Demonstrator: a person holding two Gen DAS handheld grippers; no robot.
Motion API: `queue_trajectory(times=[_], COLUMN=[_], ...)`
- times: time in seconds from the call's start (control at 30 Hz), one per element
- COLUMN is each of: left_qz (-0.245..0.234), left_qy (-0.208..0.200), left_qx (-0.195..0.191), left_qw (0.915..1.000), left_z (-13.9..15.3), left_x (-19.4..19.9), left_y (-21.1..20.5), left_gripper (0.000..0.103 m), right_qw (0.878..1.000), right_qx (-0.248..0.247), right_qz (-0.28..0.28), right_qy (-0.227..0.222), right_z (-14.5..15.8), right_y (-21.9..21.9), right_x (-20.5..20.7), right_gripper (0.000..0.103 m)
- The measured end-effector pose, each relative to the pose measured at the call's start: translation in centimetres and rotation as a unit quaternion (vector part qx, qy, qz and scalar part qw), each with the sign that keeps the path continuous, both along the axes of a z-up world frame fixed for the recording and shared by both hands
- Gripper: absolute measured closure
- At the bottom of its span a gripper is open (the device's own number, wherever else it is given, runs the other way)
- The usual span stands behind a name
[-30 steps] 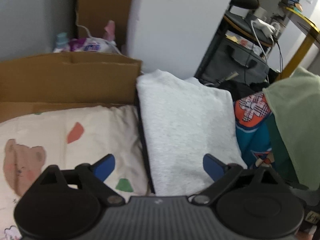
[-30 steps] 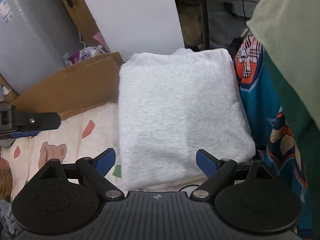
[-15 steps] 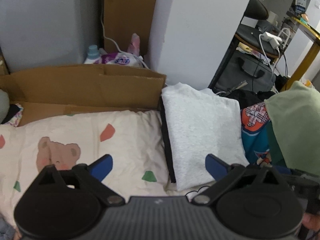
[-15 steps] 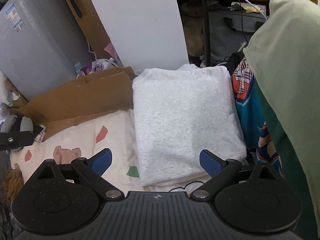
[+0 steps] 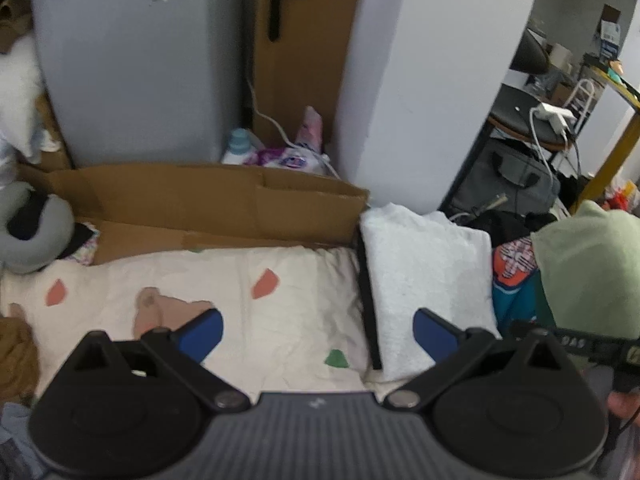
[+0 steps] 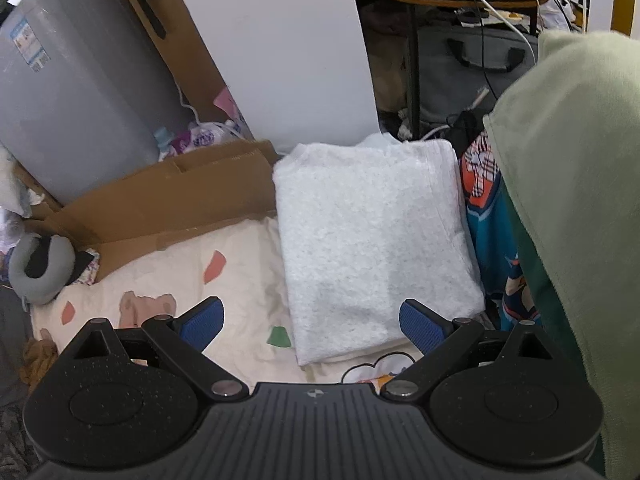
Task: Fold clothes
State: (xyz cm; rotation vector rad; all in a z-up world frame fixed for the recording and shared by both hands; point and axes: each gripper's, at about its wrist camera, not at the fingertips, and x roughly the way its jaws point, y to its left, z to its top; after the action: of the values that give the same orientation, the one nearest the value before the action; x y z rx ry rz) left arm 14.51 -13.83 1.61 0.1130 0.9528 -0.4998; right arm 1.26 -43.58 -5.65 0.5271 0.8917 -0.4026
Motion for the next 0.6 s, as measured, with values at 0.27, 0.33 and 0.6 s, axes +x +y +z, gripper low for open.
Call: queue_trajectory(times=[0.27,0.33,0.6], left_qz=[0.030,0.037,0.059], left_qy=[-0.006,-0.007,-0.008], left_qx=[0.008,0.007,0.020], left_qw=[0.9995,0.9993,0.9980], left_z=[2.3,2.9,5.6], left_x=[-1.1,-1.5,-2.6], left_y=[3.9,5.1,9.4], left_gripper=[0.001,0.001,0.001], right_qw=[1.000,1.000,1.000], right_qx=[0.006,0.013,0.012], right_qz=[0.001,0.002,-0.006], right_qy=[0.009,0.014,0.015], right_z=[3.1,3.6,6.0], right_y=[0.4,0.6,1.6], right_x=[0.1,0.1,-0.6], right_gripper=[0.005,0.005,0.005])
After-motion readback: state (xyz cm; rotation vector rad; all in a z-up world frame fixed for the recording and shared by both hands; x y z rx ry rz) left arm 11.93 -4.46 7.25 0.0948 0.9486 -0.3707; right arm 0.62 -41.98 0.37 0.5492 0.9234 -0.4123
